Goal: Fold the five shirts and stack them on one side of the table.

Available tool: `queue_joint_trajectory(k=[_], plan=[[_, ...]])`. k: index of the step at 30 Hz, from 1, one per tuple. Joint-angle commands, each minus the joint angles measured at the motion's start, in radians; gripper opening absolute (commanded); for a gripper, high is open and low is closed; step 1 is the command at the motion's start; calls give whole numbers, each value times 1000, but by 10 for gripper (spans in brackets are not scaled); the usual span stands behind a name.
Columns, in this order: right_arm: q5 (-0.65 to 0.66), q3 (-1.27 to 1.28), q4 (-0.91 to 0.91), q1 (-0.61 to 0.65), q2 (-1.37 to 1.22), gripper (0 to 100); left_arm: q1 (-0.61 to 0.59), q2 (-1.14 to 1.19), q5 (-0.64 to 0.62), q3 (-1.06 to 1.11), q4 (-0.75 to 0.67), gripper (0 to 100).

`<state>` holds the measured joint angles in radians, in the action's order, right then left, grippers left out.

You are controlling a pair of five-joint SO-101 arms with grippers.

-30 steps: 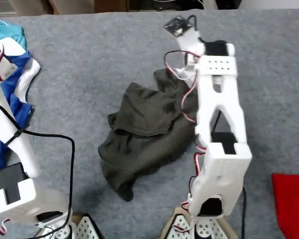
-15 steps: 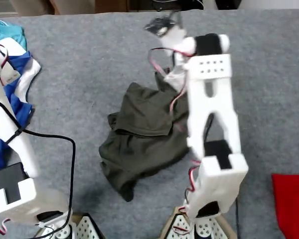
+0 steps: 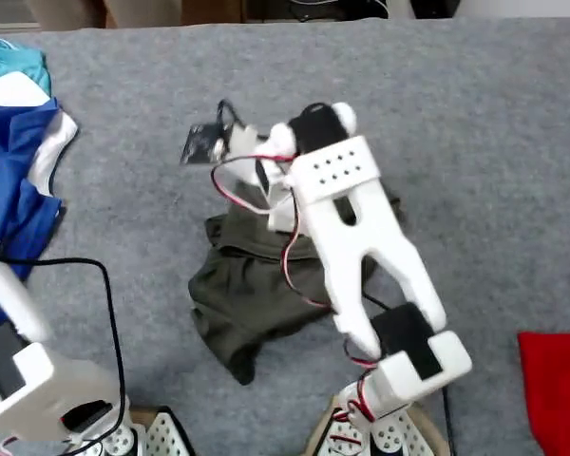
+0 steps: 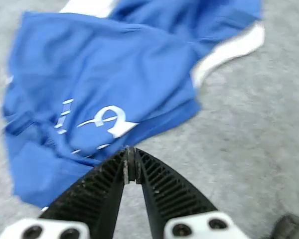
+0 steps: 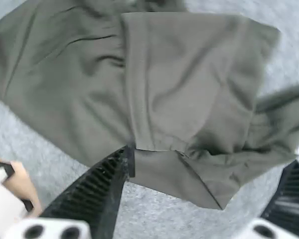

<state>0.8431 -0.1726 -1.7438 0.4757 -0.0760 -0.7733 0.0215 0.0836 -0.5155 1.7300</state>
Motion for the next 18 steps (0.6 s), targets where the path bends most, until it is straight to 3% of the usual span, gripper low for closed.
queue_joint_trajectory(k=[1, 8, 14, 18], plan=[[101, 82, 28, -39, 90, 428, -109, -15, 71, 26, 6, 19], [190, 300, 29, -117, 243, 428, -270, -15, 195, 215, 0, 19], [187, 522, 75, -96, 374, 428, -296, -13, 285, 358, -3, 19], [118, 588, 183, -91, 383, 428, -296, -15, 304, 433, -72, 19]])
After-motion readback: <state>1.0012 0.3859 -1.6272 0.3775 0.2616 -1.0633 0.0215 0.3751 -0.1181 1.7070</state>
